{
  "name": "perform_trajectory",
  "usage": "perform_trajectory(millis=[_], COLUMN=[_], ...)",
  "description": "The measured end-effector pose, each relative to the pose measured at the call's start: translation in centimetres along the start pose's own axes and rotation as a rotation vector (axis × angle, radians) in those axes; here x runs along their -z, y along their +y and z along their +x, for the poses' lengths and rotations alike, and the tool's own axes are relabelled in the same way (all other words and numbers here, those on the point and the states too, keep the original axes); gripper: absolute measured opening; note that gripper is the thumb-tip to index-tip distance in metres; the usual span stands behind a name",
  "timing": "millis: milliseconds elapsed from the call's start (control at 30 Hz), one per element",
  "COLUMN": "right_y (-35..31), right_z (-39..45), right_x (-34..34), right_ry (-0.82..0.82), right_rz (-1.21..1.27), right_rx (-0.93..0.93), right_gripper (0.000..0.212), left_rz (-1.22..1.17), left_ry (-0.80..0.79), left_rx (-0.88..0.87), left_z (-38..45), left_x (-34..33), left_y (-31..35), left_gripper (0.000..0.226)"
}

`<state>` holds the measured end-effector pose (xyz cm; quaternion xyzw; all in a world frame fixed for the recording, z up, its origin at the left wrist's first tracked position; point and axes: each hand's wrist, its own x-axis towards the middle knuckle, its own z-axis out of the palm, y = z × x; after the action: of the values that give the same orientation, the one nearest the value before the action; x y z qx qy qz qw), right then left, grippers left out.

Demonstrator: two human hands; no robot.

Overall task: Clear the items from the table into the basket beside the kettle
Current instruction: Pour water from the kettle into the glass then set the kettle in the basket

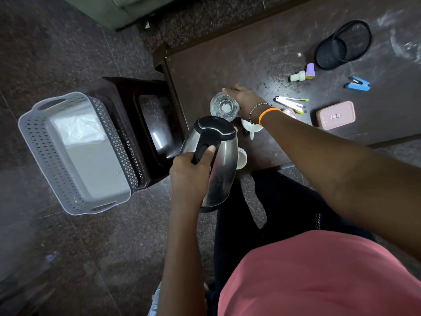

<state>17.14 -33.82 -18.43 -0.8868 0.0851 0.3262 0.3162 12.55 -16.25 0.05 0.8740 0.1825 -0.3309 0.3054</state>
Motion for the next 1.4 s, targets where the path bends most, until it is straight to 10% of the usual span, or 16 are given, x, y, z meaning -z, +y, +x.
perform_trajectory(millis=[1000,1400], right_y=[0.0,-0.5], right_z=[-0.1,-0.9], right_x=[0.1,0.1], right_ry=[-0.013,0.004], right_rz=[0.023,-0.112], right_rx=[-0.006,-0.059], right_gripper=[0.066,0.079], left_rz=[0.135,-0.256], left_ry=[0.068,0.234], left_rx=[0.032,-0.045], left_z=[-0.7,-2.0], left_x=[-0.5,0.3], left_y=[-2.9,-9.4], left_gripper=[0.033,0.024])
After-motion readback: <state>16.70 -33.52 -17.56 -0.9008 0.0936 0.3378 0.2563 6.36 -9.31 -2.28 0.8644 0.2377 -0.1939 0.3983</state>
